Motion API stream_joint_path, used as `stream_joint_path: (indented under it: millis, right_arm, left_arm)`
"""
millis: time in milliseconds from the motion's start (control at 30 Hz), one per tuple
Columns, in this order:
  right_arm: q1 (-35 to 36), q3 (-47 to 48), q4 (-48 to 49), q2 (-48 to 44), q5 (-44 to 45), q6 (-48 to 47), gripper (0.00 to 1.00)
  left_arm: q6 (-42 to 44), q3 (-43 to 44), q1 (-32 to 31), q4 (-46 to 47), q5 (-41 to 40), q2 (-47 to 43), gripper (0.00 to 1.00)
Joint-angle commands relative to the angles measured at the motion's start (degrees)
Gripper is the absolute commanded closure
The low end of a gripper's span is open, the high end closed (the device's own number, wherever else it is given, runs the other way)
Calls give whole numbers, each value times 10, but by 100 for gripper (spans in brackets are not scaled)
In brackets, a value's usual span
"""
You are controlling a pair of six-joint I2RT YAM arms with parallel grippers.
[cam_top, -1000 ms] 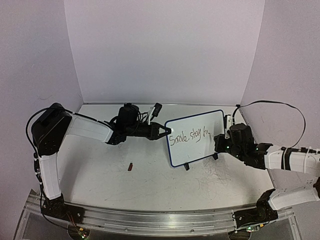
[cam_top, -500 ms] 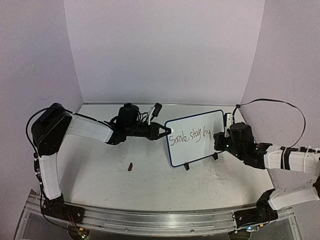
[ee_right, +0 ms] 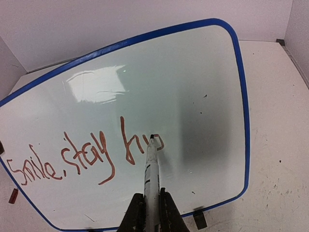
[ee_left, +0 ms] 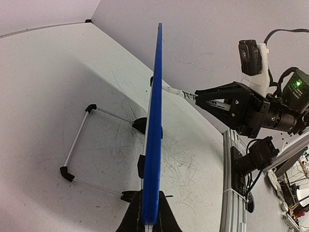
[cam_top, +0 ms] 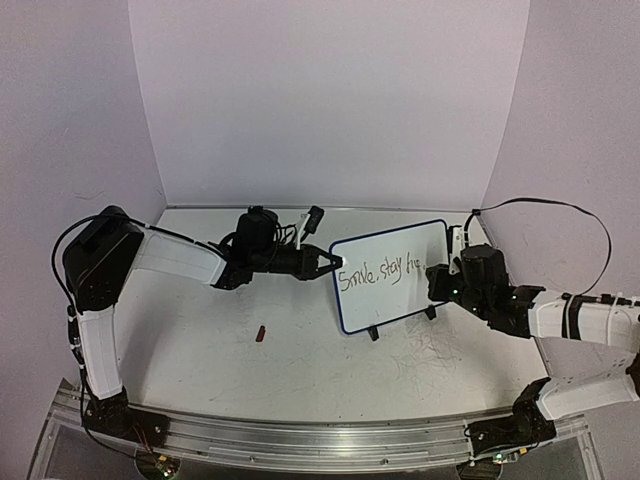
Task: Write a sentence on the whiteboard
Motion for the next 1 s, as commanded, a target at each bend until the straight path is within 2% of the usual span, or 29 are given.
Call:
stream_joint_path:
  millis: [0,367,967]
  right_arm:
    - [-3,0,-6,-11,-13,-2,100]
    - [-9,10,-23,-47,21,-1,100]
    - [-25,15,12,-22,-8,-24,100]
  left_arm:
    - [1,-8,3,-19,2,-23,100]
    - [1,-8,3,-19,0,-25,100]
    - [2,-8,3,-18,1,-23,100]
